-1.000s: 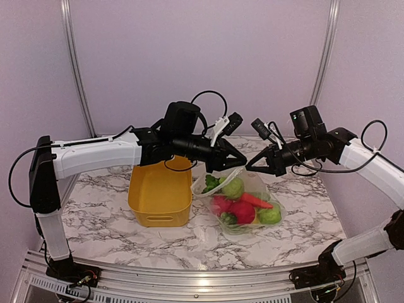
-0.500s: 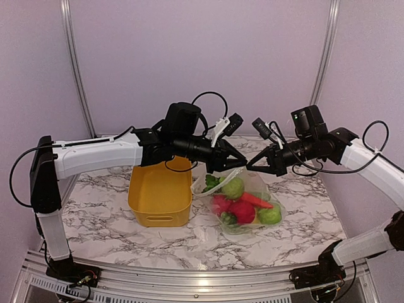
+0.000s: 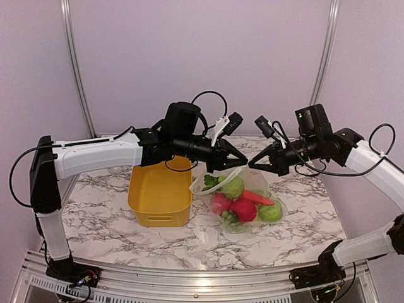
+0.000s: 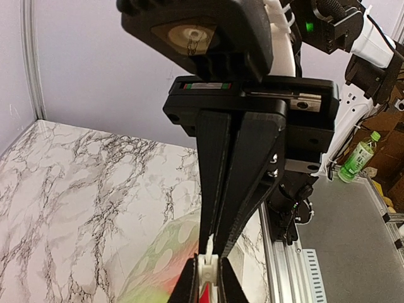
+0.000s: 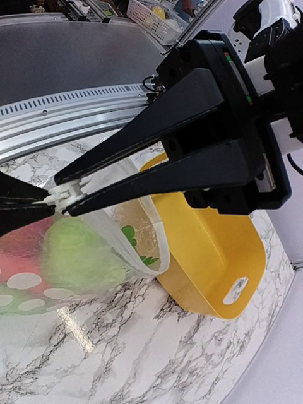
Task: Place the food in the zip-top bag and seal the zipper
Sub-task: Zip the zipper of the food storage bag.
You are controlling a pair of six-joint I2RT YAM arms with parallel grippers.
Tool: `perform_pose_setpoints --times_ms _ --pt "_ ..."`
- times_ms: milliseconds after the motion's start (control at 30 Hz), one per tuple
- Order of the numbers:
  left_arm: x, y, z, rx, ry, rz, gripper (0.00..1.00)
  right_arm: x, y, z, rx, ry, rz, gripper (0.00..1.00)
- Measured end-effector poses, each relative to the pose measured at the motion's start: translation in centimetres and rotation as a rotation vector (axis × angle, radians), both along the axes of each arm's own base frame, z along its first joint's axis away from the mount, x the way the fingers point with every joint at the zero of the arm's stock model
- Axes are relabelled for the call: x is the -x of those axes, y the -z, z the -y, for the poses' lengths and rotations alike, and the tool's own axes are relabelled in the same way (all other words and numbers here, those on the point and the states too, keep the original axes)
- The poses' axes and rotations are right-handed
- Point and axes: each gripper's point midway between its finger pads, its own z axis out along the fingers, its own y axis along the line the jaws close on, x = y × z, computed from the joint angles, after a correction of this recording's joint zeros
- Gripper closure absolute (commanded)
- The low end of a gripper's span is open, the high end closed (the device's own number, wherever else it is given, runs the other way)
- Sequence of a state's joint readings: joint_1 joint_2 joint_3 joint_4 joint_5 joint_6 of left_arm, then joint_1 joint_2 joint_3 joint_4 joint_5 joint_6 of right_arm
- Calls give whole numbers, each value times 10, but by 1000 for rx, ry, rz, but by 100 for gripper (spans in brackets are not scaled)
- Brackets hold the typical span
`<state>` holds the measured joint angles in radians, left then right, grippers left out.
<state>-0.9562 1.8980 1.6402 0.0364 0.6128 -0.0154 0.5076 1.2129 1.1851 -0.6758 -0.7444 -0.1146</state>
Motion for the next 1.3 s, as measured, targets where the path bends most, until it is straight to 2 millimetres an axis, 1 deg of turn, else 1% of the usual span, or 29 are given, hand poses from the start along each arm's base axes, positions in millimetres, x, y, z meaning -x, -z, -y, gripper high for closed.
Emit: perform_pose_setpoints --times_ms 67,167,400,567,933,1233,1300 --pt "0 0 0 2 0 1 95 -1 -2 2 3 10 15 100" --pt "-2 6 -3 -8 -6 -6 94 -4 -3 5 10 30 26 100" --pt "-9 20 -11 -41 -25 -7 93 -18 -7 22 16 107 53 100" --pt "-7 28 -16 -66 -30 -10 92 -23 -9 31 23 155 63 100" --pt "-3 53 -33 -141 -53 -16 89 -37 1 46 62 245 54 100" --pt "-2 64 -41 -173 -67 -10 89 -46 5 55 95 309 61 100" --pt "1 70 -45 -194 -65 -20 89 -51 6 60 105 334 68 100"
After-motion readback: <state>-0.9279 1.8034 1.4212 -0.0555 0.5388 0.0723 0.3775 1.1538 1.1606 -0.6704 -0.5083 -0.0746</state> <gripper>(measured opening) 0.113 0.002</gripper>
